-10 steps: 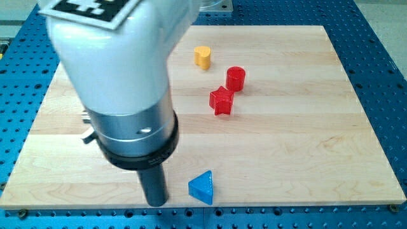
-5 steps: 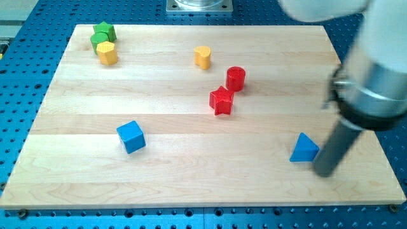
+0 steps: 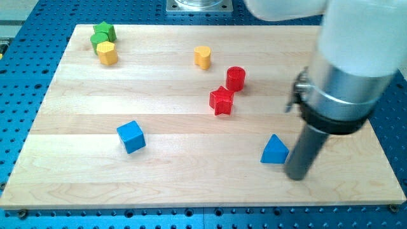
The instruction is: Push the triangle to the bottom center of the board
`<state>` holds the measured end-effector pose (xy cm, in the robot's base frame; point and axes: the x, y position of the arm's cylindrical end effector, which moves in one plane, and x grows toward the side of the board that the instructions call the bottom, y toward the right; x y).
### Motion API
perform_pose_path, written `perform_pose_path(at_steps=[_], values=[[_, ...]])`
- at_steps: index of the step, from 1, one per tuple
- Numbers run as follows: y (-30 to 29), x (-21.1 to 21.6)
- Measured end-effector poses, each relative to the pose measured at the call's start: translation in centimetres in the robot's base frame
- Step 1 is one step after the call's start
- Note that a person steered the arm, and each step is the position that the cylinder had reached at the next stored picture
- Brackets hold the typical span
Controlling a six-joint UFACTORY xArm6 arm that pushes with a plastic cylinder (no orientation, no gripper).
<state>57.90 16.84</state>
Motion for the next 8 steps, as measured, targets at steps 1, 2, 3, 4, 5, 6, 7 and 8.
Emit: perform_pose_path(at_steps=[1, 2, 3, 4, 5, 6, 7, 8], values=[[4.4, -1.8], [3.1, -4.2], [-3.0, -2.7], [-7.1, -2.5], [-1.6, -3.1], [-4.1, -4.3], [-8.1, -0.3], [-10.1, -0.4]])
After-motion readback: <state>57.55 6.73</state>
